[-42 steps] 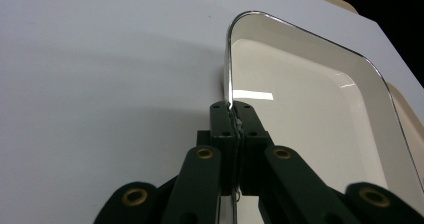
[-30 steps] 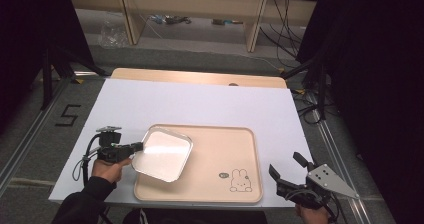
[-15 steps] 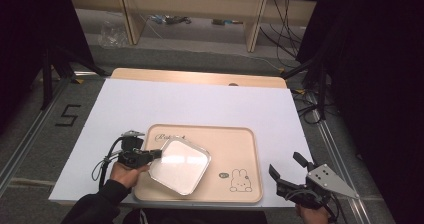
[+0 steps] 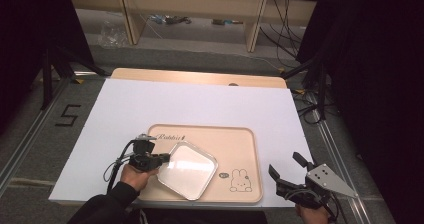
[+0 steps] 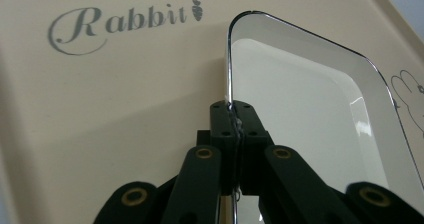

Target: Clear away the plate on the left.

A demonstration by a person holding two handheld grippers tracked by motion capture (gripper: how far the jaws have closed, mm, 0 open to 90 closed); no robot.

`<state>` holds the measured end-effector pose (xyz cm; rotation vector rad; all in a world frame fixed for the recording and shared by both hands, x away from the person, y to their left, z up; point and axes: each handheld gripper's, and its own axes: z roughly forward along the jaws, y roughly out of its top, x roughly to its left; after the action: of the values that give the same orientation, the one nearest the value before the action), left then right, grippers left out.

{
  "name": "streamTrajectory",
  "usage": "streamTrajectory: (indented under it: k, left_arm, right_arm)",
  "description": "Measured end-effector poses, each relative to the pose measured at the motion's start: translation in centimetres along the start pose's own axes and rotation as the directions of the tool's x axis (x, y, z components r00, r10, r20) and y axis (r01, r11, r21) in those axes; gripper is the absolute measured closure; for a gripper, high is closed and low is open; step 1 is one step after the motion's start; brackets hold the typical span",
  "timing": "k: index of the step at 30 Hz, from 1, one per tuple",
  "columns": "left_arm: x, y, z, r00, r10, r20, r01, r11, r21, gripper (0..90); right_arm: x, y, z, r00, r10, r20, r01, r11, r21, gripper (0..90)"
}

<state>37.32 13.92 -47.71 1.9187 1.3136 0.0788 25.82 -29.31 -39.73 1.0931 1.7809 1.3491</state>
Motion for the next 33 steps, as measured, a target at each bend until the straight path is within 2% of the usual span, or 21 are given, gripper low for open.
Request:
streamTrajectory:
  k: [1, 2, 4, 6, 7, 8, 9, 10, 12, 14, 15, 16, 18, 20, 22, 24, 25, 26, 28, 31, 33]
  left_arm:
    - [-0.1, 0.0, 0.1, 1.0, 0.005, 0.002, -0.005, 1.0, 0.009, 88.0]
    - [-0.3, -0.1, 0.3, 0.9999, -0.013, -0.007, 0.013, 0.9999, -0.008, 88.0]
    - [-0.2, -0.1, 0.4, 1.0, -0.002, 0.006, 0.002, 0.9999, 0.012, 87.9]
    - [-0.3, -0.3, 0.7, 0.9996, -0.027, 0.001, 0.027, 0.9996, 0.006, 87.5]
    - [-0.3, -0.3, 0.7, 0.9996, -0.025, 0.014, 0.024, 0.9995, 0.023, 87.1]
    - [-0.3, -0.3, 0.8, 0.9999, -0.007, 0.009, 0.007, 0.9995, 0.029, 86.7]
    - [-0.4, -0.4, 0.9, 0.9999, -0.013, 0.002, 0.013, 0.9996, 0.024, 86.2]
    - [-0.3, -0.4, 0.8, 0.9999, 0.003, 0.017, -0.004, 0.9989, 0.048, 85.7]
    - [-0.6, -0.6, 0.8, 0.9999, 0.008, 0.014, -0.009, 0.9983, 0.057, 84.3]
    - [-0.7, -1.0, 0.5, 0.9991, 0.006, 0.043, -0.01, 0.9974, 0.072, 82.9]
    - [-0.8, -1.3, 0.3, 0.999, 0.01, 0.044, -0.014, 0.9969, 0.077, 82.4]
    - [-0.9, -1.5, 0.2, 0.9992, 0.018, 0.035, -0.021, 0.9971, 0.073, 81.7]
    - [-1.0, -1.7, 0.1, 0.9994, 0.019, 0.029, -0.022, 0.997, 0.074, 80.8]
    - [-1.1, -1.9, -0.2, 0.9985, 0.045, 0.029, -0.048, 0.9951, 0.086, 79.9]
    - [-1.1, -2.1, -0.4, 0.9986, 0.039, 0.034, -0.042, 0.9952, 0.088, 79.0]
    - [-1.2, -2.5, -0.7, 0.9987, 0.036, 0.035, -0.039, 0.9952, 0.089, 77.9]
    - [-1.2, -2.6, -0.9, 0.9978, 0.055, 0.036, -0.059, 0.9933, 0.1, 77.3]
    - [-1.4, -2.8, -1.1, 0.9981, 0.052, 0.033, -0.055, 0.9937, 0.098, 76.6]
    - [-1.6, -3.2, -1.5, 0.9968, 0.077, 0.023, -0.079, 0.991, 0.108, 75.3]
    - [-1.9, -3.6, -1.8, 0.9972, 0.064, 0.039, -0.067, 0.9926, 0.101, 73.5]
    - [-2.1, -3.7, -2.0, 0.9956, 0.087, 0.033, -0.091, 0.9896, 0.112, 73.4]
  right_arm:
    - [0.0, 0.0, 0.0, 1.0, -0.001, 0.004, 0.001, 1.0, -0.005, 15.1]
    - [0.0, 0.0, 0.0, 1.0, -0.004, 0.003, 0.004, 1.0, -0.007, 15.1]
    - [0.0, 0.0, 0.0, 1.0, -0.004, -0.001, 0.004, 1.0, 0.0, 15.2]
    - [0.0, 0.0, -0.1, 1.0, 0.0, 0.003, 0.0, 1.0, -0.005, 15.1]
    - [0.1, 0.0, 0.1, 0.9999, 0.012, -0.009, -0.012, 1.0, -0.018, 15.1]
    - [0.0, 0.0, 0.0, 1.0, -0.003, 0.002, 0.003, 1.0, -0.006, 15.2]
    - [0.0, 0.0, 0.0, 1.0, -0.003, 0.001, 0.003, 1.0, -0.002, 15.2]
    - [0.0, 0.0, 0.0, 1.0, -0.003, -0.002, 0.003, 1.0, -0.002, 15.2]
    - [0.0, 0.0, -0.1, 1.0, -0.004, -0.002, 0.004, 1.0, -0.012, 15.1]
    - [0.1, 0.0, 0.0, 0.9999, 0.01, -0.012, -0.01, 1.0, -0.019, 15.2]
    - [0.0, 0.0, -0.1, 1.0, -0.009, -0.001, 0.009, 1.0, -0.005, 15.2]
    - [0.0, 0.0, 0.0, 0.9999, -0.002, -0.012, 0.002, 1.0, -0.02, 15.2]
    - [0.0, 0.1, -0.2, 0.9999, 0.003, -0.015, -0.003, 1.0, 0.007, 15.1]
    - [-0.1, 0.1, 0.1, 0.9998, -0.02, -0.006, 0.02, 1.0, -0.016, 15.2]
    - [0.1, 0.1, 0.2, 0.9999, -0.011, -0.011, 0.011, 1.0, 0.004, 15.2]
    - [0.1, 0.1, 0.1, 0.9998, -0.005, -0.018, 0.005, 1.0, -0.008, 15.1]
    - [0.1, 0.1, 0.2, 0.9998, -0.007, -0.017, 0.007, 1.0, -0.006, 15.1]
    - [0.0, 0.1, 0.2, 0.9998, -0.008, -0.016, 0.009, 1.0, 0.009, 15.2]
    - [0.0, 0.1, 0.3, 0.9999, -0.01, -0.005, 0.01, 1.0, -0.002, 15.2]
    - [0.0, 0.1, 0.2, 0.9998, -0.005, -0.018, 0.005, 1.0, 0.006, 15.1]
    - [0.0, 0.1, 0.4, 0.9999, -0.004, -0.017, 0.004, 1.0, 0.004, 15.2]
